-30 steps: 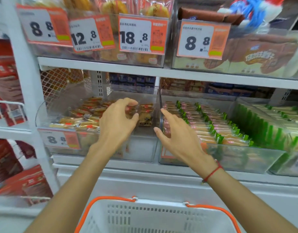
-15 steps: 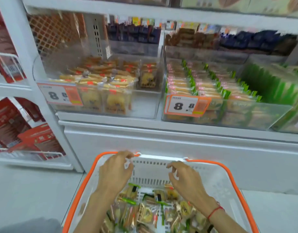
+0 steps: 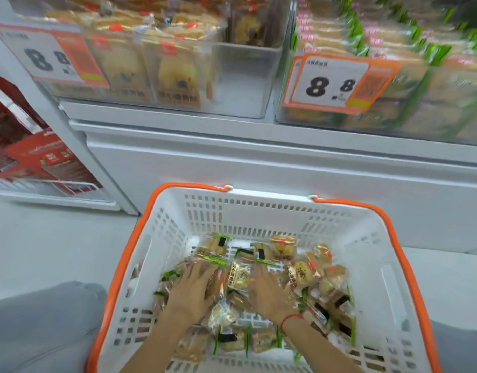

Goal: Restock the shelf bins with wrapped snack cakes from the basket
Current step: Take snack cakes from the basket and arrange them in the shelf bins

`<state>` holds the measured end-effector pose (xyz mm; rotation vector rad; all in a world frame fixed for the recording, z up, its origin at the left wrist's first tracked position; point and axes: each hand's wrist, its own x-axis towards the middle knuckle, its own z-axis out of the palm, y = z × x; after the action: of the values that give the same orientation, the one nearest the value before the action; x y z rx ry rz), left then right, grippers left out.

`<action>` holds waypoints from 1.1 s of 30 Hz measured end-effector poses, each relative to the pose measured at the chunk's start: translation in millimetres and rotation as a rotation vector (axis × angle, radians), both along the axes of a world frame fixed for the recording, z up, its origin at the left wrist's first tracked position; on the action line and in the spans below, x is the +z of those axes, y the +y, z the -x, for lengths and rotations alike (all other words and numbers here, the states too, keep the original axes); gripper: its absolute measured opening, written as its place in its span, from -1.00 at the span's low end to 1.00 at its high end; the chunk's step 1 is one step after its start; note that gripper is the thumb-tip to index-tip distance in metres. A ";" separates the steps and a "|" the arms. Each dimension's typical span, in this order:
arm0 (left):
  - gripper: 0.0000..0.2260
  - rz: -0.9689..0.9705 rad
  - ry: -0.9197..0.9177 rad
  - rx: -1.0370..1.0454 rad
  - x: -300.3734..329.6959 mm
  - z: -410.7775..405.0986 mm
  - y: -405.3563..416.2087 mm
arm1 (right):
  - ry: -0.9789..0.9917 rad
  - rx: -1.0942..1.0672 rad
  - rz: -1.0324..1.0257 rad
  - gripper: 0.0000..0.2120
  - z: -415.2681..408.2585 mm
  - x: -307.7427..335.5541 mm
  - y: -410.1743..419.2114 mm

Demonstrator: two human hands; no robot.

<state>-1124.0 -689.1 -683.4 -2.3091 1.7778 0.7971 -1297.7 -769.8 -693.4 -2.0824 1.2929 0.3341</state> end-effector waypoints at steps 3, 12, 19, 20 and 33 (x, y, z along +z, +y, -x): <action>-0.57 0.060 -0.034 0.025 2.1 2.5 -9.9 | -0.055 -0.500 -0.116 -0.58 -25.3 1.1 1.9; -0.54 -0.130 0.071 0.075 6.0 -4.8 -30.2 | -0.009 -0.586 -0.344 -0.87 -20.0 -15.0 -11.7; -0.36 -0.185 0.303 -0.008 67.8 -10.4 -82.4 | -0.090 -0.191 -0.090 -0.67 -16.2 45.3 -42.7; -0.33 -0.175 0.325 -0.040 79.8 -8.2 -89.0 | -0.114 -0.133 -0.061 -0.70 -15.9 63.5 -49.0; -0.70 0.099 0.693 -0.115 250.4 -35.2 -114.9 | -0.469 0.271 0.361 -0.91 -4.6 283.7 -89.9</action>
<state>-1088.8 -803.9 -433.0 -2.0977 2.2077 1.6690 -1293.0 -859.7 -409.7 -2.4489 0.8341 -0.2870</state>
